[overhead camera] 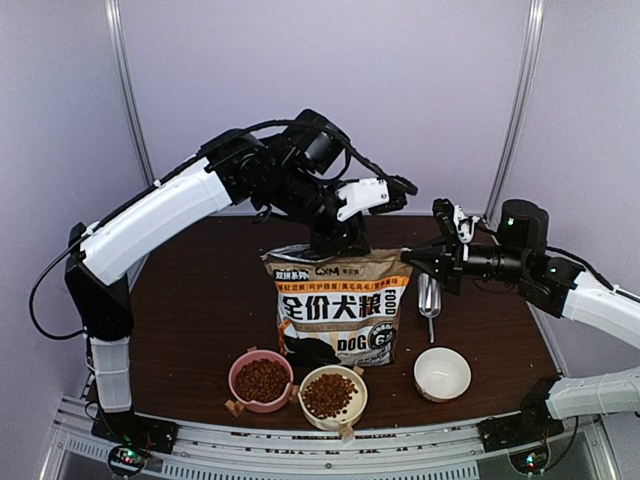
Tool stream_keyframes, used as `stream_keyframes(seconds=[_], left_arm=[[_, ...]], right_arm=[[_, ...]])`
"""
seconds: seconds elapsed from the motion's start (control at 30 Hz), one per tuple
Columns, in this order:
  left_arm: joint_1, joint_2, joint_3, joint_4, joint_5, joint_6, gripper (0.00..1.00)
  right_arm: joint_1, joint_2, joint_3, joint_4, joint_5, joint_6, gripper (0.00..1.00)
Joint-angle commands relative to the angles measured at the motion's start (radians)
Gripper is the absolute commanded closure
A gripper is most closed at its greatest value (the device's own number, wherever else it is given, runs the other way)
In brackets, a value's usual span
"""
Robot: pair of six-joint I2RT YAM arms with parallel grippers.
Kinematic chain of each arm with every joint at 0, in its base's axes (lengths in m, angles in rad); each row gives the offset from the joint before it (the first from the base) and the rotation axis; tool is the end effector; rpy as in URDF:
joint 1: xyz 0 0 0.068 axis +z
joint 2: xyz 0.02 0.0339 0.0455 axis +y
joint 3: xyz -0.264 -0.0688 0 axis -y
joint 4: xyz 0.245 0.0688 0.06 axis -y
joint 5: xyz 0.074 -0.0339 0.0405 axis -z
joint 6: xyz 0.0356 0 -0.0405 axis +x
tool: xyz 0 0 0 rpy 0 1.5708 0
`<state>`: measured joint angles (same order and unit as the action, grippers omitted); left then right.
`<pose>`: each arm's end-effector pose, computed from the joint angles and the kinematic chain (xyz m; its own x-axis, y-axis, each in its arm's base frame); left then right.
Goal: Serve the pet food
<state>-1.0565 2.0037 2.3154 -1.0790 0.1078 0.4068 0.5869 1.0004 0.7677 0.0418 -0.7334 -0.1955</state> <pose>0.2054 -0.3713 0.4095 0.0439 0.7219 -0.6906 0.9651 0.1481 0.2162 0.1769 0.1463 0.3185 0.0312 -0.1525 -0.9878 -0.9711 0.2294 -0.0661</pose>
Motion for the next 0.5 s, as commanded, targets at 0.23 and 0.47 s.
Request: stream_keyframes(seconds=[0.23, 0.47], left_arm=[[-0.005, -0.026, -0.008, -0.054, 0.036, -0.011, 0.6], [-0.017, -0.026, -0.022, -0.054, 0.051, -0.008, 1.0]], right_arm=[[0.007, 0.013, 0.03, 0.012, -0.048, 0.015, 1.0], [0.019, 0.049, 0.066, -0.034, -0.045, -0.02, 0.95]])
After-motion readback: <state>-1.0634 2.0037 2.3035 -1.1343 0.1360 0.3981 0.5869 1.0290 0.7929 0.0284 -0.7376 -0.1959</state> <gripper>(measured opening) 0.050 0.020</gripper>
